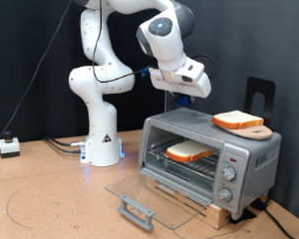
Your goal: Make a piece of toast with the oven
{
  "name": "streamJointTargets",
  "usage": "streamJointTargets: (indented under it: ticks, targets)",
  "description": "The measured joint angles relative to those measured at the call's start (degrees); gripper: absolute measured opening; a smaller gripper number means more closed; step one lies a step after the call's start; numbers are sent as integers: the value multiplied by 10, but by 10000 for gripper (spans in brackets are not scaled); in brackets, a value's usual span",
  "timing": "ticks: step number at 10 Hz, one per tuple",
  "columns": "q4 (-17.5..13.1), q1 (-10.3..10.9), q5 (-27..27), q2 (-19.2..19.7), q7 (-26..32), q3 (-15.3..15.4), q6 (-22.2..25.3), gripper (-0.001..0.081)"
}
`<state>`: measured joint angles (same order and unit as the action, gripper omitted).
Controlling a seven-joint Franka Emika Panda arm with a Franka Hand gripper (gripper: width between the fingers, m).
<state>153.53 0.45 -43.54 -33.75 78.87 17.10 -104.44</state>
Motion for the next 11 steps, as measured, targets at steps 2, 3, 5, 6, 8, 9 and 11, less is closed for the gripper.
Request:
streamJointTargets:
  ticks: [2, 3, 5, 6, 8, 9, 11]
  targets:
    - [21, 0, -13, 2, 0, 13, -33, 398]
    - [28, 0, -21, 3, 5, 17, -41, 424]
    - [34, 0, -41, 2, 19, 18, -44, 605]
    - [34, 0, -51, 1, 26, 16, -45, 605]
    - [30, 0, -90, -13, 58, -2, -37, 751]
    - [25, 0, -109, -25, 74, -23, -19, 799]
    - [11, -1, -112, -43, 83, -65, 27, 808]
